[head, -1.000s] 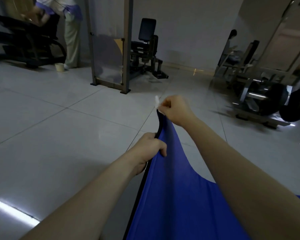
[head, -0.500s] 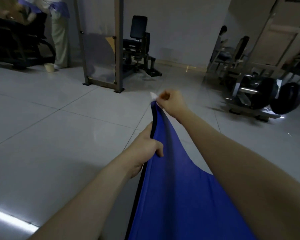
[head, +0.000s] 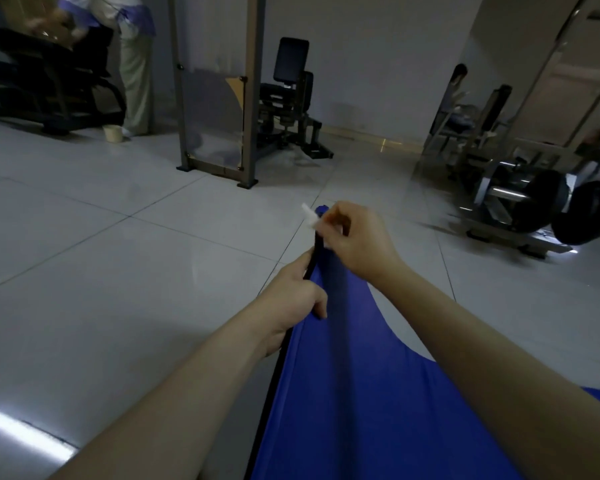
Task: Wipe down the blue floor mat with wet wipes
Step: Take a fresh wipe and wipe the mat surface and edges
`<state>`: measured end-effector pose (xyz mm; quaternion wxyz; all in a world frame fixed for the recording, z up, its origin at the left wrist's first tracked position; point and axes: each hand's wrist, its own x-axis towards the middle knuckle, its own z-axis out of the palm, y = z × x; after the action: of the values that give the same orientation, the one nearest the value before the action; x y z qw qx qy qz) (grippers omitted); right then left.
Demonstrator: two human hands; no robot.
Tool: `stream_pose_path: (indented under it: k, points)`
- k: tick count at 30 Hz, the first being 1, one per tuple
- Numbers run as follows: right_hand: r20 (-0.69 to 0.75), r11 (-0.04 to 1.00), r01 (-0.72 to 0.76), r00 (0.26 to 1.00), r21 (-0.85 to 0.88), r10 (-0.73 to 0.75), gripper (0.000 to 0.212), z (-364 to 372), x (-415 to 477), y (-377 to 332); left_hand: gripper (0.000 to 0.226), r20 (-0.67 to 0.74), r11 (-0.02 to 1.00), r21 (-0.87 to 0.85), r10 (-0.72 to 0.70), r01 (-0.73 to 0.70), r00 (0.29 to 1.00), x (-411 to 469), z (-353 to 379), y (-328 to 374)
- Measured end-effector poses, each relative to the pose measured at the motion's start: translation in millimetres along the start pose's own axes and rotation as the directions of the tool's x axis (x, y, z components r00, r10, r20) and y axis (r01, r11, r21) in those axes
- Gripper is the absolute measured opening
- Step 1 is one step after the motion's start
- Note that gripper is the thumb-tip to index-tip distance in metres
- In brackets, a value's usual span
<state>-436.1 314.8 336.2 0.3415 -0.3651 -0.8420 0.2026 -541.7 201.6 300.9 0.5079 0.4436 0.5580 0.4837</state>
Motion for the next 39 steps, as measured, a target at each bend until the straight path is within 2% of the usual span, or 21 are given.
stream_pose_path:
  k: [3, 6, 8, 15, 18, 20, 21, 24, 26, 30, 35, 39]
  points:
    - [-0.161, 0.994, -0.099, 0.983, -0.046, 0.091, 0.022, 2, 51, 14, 0.091, 0.017, 1.000, -0.001, -0.004, 0.004, 1.000, -1, 8, 2]
    - [-0.111, 0.975, -0.219, 0.971, -0.043, 0.213, 0.014, 5, 78, 27, 0.092, 0.003, 1.000, -0.009, -0.016, 0.016, 1.000, 3, 10, 1]
    - [-0.056, 0.969, -0.247, 0.968, -0.022, 0.245, 0.015, 4, 74, 26, 0.092, 0.000, 1.000, -0.005, -0.024, 0.024, 1.000, 5, 10, 1]
    - [-0.038, 0.996, -0.082, 0.996, 0.020, 0.083, 0.030, 1, 2, 10, 0.090, -0.031, 1.000, 0.004, -0.021, 0.021, 0.999, 4, 4, -2]
    - [0.013, 0.996, -0.039, 0.999, 0.084, 0.038, 0.018, 2, -30, -1, 0.085, -0.046, 1.000, 0.007, -0.001, 0.001, 0.999, 1, 2, -1]
    - [0.061, 0.999, -0.021, 0.998, 0.035, 0.019, 0.005, 3, -36, -3, 0.080, -0.060, 1.000, 0.015, 0.011, -0.010, 0.998, 1, 1, -1]
    - [0.058, 1.000, -0.007, 0.998, -0.017, 0.008, 0.009, 4, -32, -2, 0.082, -0.056, 1.000, 0.007, 0.003, -0.003, 0.998, 1, 2, -1]
    - [-0.047, 0.995, -0.039, 0.998, -0.096, 0.034, 0.013, 2, -2, 10, 0.093, -0.010, 1.000, 0.000, -0.017, 0.017, 1.000, -1, 7, -3]
    - [-0.097, 0.992, -0.099, 0.991, -0.077, 0.091, 0.014, -3, 24, 17, 0.094, 0.001, 1.000, 0.011, -0.018, 0.018, 1.000, -1, 12, -2]
    - [-0.044, 0.982, -0.185, 0.982, -0.034, 0.183, 0.016, -5, 50, 22, 0.093, -0.018, 0.999, 0.014, -0.030, 0.030, 0.999, 2, 15, -1]
    - [-0.070, 0.989, -0.087, 0.994, -0.118, 0.079, 0.016, 1, 30, 18, 0.088, -0.026, 1.000, 0.010, -0.007, 0.008, 1.000, 0, 14, 1]
    - [-0.022, 0.994, -0.017, 1.000, -0.106, 0.015, 0.014, 9, -14, 3, 0.084, -0.051, 1.000, 0.016, 0.008, -0.007, 0.999, -1, 10, -1]
